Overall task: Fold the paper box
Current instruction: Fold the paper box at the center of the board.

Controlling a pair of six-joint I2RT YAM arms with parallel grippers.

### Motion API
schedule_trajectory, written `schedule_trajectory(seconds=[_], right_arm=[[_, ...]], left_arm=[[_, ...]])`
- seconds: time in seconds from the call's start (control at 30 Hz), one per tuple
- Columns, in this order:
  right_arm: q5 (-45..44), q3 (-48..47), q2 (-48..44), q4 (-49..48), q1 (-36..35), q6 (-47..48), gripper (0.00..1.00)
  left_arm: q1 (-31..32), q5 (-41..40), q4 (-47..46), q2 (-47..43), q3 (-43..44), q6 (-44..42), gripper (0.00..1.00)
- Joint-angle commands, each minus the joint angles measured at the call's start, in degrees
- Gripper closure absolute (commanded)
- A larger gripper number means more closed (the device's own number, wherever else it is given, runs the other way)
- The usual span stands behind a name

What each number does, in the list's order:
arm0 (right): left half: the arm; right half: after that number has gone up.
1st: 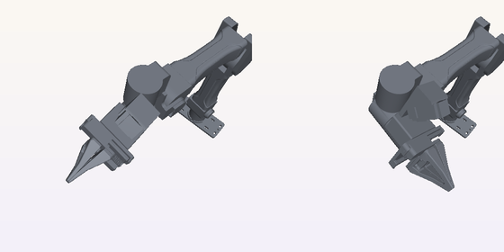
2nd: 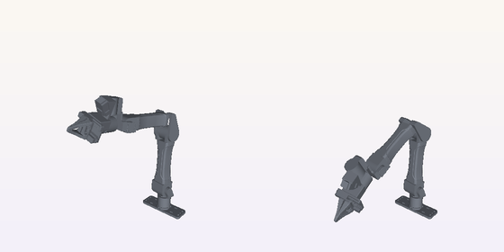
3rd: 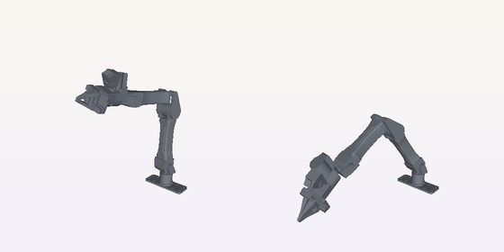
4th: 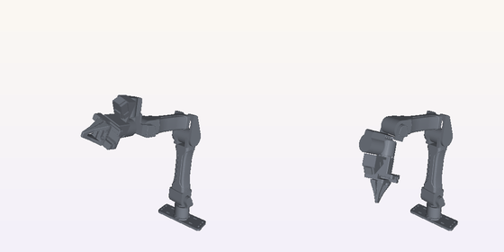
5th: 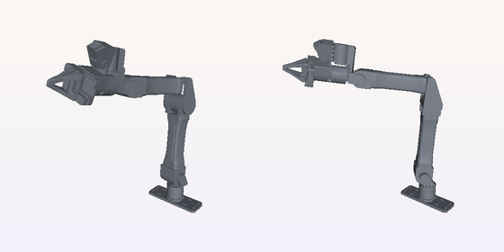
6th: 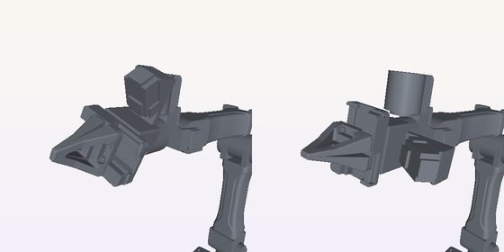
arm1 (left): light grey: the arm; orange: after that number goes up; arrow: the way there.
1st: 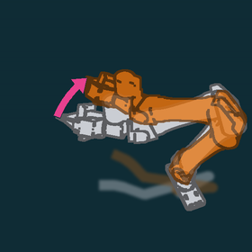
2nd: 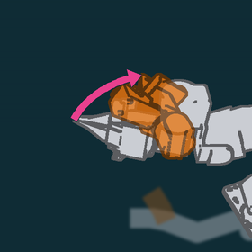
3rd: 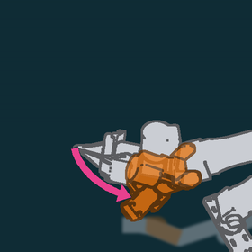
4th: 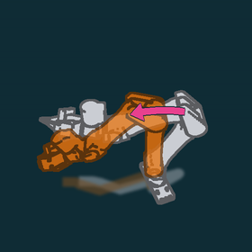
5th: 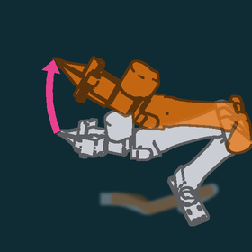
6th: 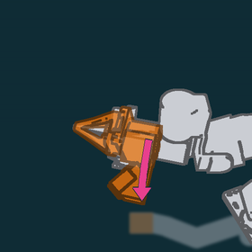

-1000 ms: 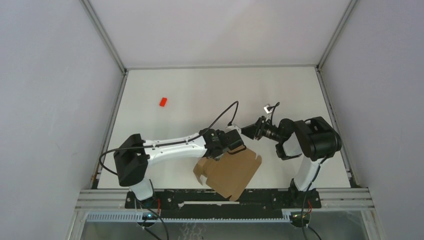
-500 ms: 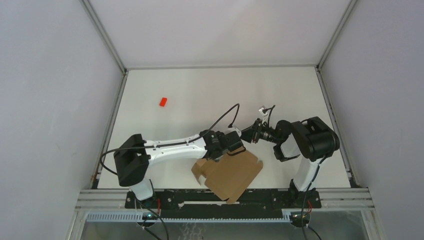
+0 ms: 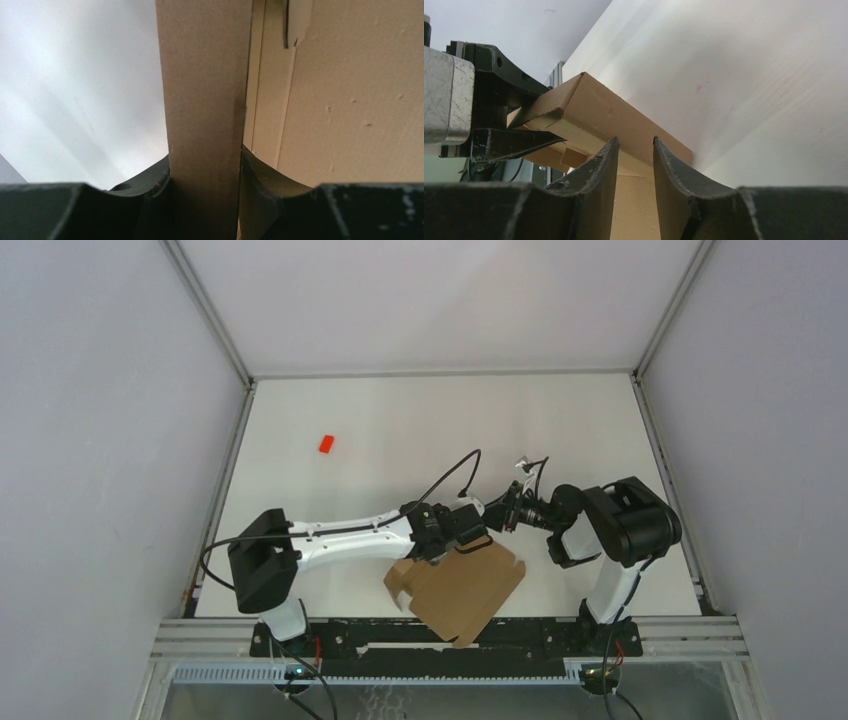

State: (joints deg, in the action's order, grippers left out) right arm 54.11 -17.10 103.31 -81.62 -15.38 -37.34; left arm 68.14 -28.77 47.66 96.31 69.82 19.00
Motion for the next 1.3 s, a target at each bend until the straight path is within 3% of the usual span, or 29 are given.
schedule_trajectory(seconds=[0.0, 0.57, 1.27], right_arm=[[0.57, 1.18, -1.33, -4.24, -1.58, 3.84, 0.60], [-5.84, 2.88, 0.27, -5.26, -7.66, 10.76, 0.59], [-6.33, -7.34, 5.78, -5.36, -10.83, 12.85, 0.52]], left_arm=[[0.50, 0.79, -1.25, -1.04, -1.00, -0.76, 0.58], [0.51, 2.52, -3.05, -2.11, -2.15, -2.21, 0.58], [-0.78, 10.67, -9.97, -7.45, -8.64, -4.17, 0.58]])
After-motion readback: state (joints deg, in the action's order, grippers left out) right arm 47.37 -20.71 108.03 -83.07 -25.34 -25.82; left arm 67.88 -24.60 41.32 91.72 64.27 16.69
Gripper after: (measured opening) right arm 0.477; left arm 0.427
